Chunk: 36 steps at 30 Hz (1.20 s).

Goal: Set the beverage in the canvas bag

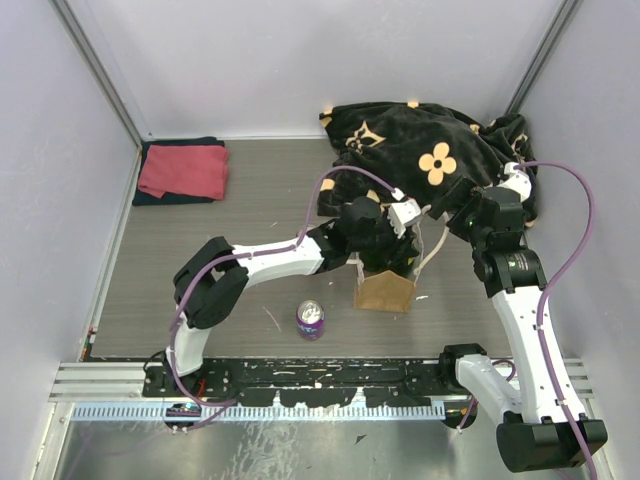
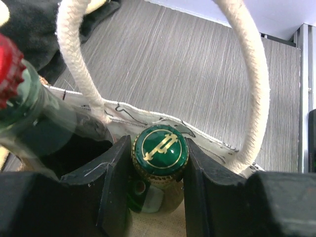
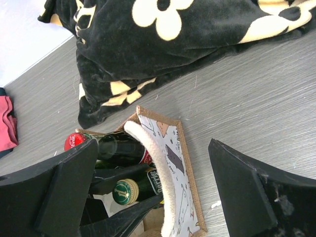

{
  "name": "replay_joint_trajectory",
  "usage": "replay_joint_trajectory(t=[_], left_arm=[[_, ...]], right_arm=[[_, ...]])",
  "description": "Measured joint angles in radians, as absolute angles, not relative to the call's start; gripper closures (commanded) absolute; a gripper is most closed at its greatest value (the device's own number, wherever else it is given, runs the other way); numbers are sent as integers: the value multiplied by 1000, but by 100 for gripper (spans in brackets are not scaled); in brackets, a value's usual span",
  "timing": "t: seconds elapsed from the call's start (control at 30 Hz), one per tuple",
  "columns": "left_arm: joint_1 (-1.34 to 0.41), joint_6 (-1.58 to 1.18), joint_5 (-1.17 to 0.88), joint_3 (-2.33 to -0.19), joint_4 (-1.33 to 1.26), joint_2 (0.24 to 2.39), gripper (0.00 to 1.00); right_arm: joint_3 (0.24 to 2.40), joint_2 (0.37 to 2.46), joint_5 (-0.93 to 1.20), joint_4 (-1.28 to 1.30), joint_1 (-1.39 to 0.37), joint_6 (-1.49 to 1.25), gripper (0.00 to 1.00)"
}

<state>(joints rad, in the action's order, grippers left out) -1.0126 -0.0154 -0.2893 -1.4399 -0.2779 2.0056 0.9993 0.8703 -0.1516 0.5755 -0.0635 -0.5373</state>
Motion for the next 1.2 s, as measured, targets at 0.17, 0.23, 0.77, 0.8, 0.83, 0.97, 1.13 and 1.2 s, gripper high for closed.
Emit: replay_joint_trajectory(t=[0.17,0.23,0.77,0.8,0.83,0.97,1.13,1.2], left_arm=[[-1017,-3,-286,-1474,-274,2028,100],[-1019,1,-285,-1479,-274,2032,100],[-1026,46,-274,-1436,-329,2037,100],[-1026,47,-274,-1435,-334,2037,95],[-1026,47,-274,-1433,-337,2037,84],[-1026,48,-274,-1433,-338,2037,39],[-1029,53,-276,-1433,-348,2032,18],[-1029,51,-279,-1433,-353,2025,16]], right_arm=[[998,870,-152,575,-64,-537,0],[998,870,-152,575,-64,-537,0],[998,870,-147,575,-64,-537,0],[998,871,-146,575,-64,-537,0],[998,871,-146,575,-64,-537,0],[998,871,-144,575,-64,-537,0],[998,871,-142,575,-64,-537,0],[998,871,-140,575,-64,-537,0]])
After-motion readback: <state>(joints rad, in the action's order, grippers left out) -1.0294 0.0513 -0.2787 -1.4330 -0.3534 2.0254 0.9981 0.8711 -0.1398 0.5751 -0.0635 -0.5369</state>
